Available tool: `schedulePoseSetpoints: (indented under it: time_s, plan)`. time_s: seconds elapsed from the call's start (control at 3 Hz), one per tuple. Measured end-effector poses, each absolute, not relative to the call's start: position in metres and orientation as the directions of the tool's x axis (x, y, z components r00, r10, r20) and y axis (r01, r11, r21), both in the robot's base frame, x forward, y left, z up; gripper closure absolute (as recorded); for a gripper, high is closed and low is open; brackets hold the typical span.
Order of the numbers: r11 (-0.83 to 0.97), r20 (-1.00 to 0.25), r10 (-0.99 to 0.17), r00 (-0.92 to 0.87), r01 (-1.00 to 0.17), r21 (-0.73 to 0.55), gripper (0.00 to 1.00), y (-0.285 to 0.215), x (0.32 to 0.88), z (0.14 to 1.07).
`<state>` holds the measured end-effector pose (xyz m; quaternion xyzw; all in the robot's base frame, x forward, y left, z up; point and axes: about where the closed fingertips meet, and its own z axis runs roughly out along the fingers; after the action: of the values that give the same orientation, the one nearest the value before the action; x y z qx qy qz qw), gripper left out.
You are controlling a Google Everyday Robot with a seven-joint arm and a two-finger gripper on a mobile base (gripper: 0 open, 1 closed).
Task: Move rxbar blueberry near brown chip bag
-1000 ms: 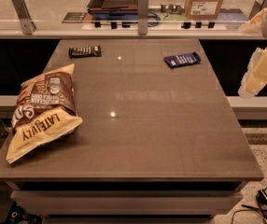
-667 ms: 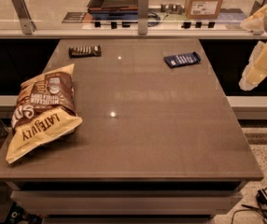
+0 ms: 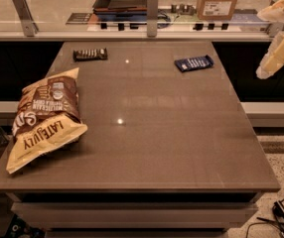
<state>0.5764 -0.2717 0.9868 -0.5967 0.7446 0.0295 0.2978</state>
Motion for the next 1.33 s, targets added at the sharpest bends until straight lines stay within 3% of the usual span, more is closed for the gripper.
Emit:
schedulePoseSetpoints:
  time_s: [0.67,1.33]
  plan:
    - [0.337,-0.585,-0.807,-0.081,-0.876,-0.344,0.0,-0.285,0.637,0.966]
    - [0.442,-0.603,-0.769,-0.211,-0.857,-0.264,0.0,-0.285,0.677,0.931]
